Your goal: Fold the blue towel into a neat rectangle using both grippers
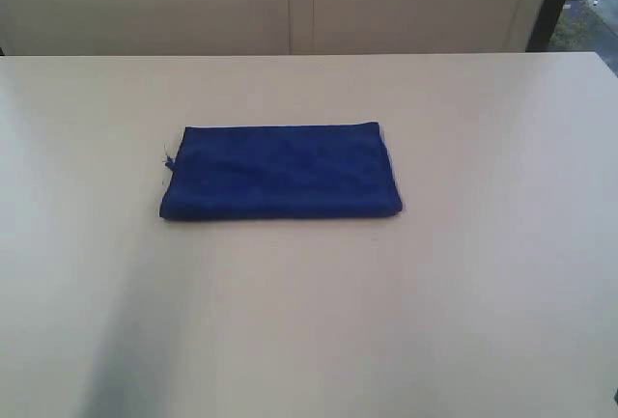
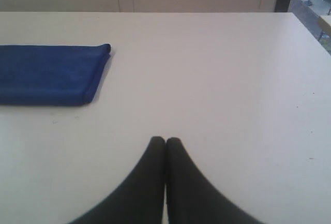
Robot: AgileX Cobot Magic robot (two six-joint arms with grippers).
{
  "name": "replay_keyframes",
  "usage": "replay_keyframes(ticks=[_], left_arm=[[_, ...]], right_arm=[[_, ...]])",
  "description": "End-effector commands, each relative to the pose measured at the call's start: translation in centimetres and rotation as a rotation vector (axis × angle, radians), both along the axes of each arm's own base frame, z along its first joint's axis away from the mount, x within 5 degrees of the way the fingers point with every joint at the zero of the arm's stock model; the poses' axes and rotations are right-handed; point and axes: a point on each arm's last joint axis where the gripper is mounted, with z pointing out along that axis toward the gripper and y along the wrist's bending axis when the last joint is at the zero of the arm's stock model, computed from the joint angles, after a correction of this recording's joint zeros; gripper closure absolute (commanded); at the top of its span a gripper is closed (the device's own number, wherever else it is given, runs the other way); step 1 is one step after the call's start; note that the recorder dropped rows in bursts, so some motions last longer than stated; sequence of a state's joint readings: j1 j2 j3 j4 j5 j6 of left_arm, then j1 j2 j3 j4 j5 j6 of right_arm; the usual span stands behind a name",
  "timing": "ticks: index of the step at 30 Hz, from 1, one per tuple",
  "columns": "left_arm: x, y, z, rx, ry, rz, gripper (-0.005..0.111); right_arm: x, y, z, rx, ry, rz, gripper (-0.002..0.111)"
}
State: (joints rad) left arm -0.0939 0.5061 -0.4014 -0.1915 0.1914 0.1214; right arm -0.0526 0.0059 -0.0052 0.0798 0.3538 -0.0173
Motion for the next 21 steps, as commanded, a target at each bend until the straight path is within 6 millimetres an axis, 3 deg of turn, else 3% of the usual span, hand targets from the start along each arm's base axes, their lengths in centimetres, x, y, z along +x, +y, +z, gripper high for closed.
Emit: replay_keyframes(ticks=[1,8,21], left_arm=[[-0.3,0.0,0.0,0.012,-0.011,-0.005,0.107],[-2.2,-0.1,-0.9,0.016,0.048,-0.040,0.107],[-5.6,0.2,-7.9,0.008,-0.007,-0.040,0.107]], right_arm=[[0.0,-0.1,-0.1,0.000,-0.007,-0.010,0.108],[0.0,-0.1,-0.1,0.000,-0.007,-0.010,0.108],[0.0,-0.1,-0.1,0.000,-0.007,-0.010,0.108]])
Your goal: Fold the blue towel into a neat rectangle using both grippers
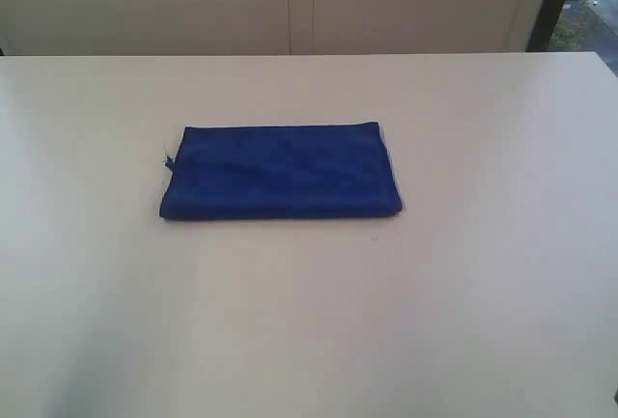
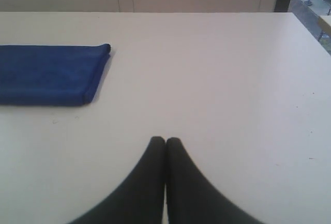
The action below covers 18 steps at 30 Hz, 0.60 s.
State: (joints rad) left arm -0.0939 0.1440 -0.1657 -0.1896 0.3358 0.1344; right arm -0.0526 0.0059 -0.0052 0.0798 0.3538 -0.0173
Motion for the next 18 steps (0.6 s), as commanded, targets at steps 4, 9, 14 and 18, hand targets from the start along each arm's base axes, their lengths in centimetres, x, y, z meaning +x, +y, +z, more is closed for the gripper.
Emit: replay_keyframes(ticks=[4,9,14,18], left_arm=[[-0.9,0.1,-3.1,-0.010,-0.024,0.002,0.107],[-0.9,0.0,-4.2,-0.014,0.016,0.002,0.107],[-0.9,0.0,-4.5,-0.012,0.030,0.000,0.107],[-0.9,0.0,-4.6,-0.011,0.038,-0.003,0.107]], right_arm=[[0.0,-0.1,-0.1,0.000,-0.007,-0.010,0.108],[0.0,-0.1,-0.1,0.000,-0.007,-0.010,0.108],[0.0,-0.1,-0.1,0.000,-0.007,-0.010,0.108],[0.0,-0.1,-0.1,0.000,-0.007,-0.010,0.108]])
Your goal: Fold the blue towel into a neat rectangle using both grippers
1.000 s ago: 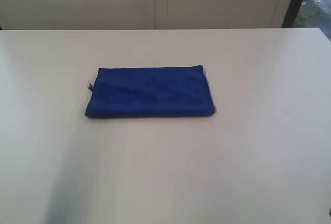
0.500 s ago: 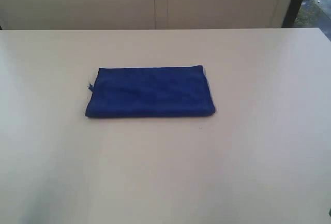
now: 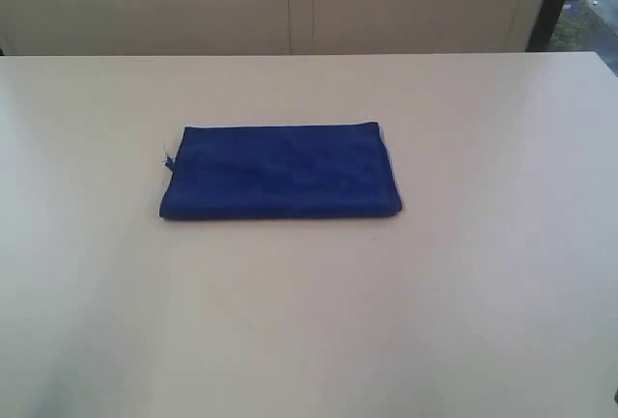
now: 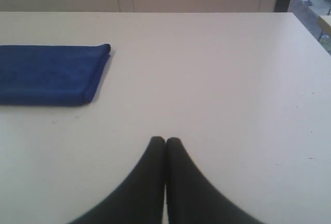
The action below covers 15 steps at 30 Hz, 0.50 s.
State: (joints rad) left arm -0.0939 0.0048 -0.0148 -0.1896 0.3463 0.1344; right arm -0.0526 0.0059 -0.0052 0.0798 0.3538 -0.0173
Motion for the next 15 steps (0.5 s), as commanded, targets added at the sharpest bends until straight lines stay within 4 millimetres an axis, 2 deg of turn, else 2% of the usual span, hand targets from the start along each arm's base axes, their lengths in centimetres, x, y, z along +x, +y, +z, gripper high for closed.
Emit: replay_keyframes(ticks=[1,15], left_arm=[[-0.11,-0.07,-0.32,-0.013,0.023,-0.002,0.107],[-0.09,0.22,-0.40,-0.046,0.042,0.053,0.107]], right_arm=[[-0.01,-0.06,-0.08,0.000,-0.007,-0.010,0.108],[-0.01,-0.06,-0.08,0.000,-0.007,-0.010,0.108]])
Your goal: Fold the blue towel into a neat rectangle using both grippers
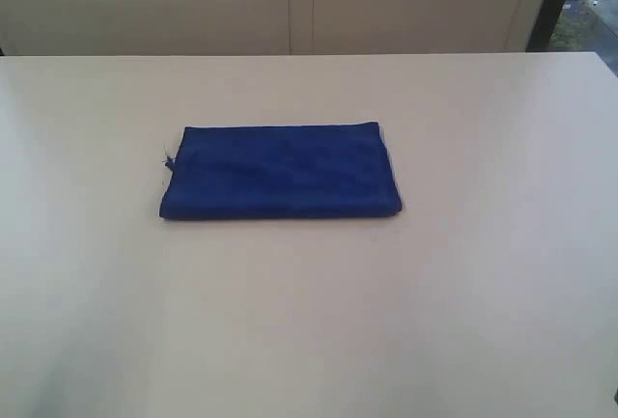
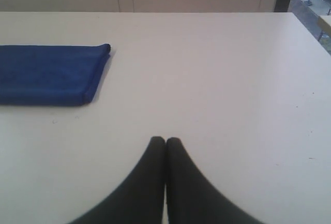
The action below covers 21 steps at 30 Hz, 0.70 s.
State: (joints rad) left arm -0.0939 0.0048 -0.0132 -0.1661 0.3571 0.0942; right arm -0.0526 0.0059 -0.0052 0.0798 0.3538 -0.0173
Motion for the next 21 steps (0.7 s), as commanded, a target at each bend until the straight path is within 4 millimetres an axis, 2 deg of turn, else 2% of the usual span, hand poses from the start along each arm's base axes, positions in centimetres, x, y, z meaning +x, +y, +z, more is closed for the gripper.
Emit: replay_keyframes(ticks=[1,21], left_arm=[[-0.06,0.13,-0.24,-0.036,0.024,0.036,0.107],[0.06,0.20,-0.34,-0.027,0.005,0.040,0.107]], right_arm=[[-0.01,-0.06,-0.08,0.000,-0.007,-0.010,0.108],[-0.01,-0.06,-0.08,0.000,-0.007,-0.010,0.108]])
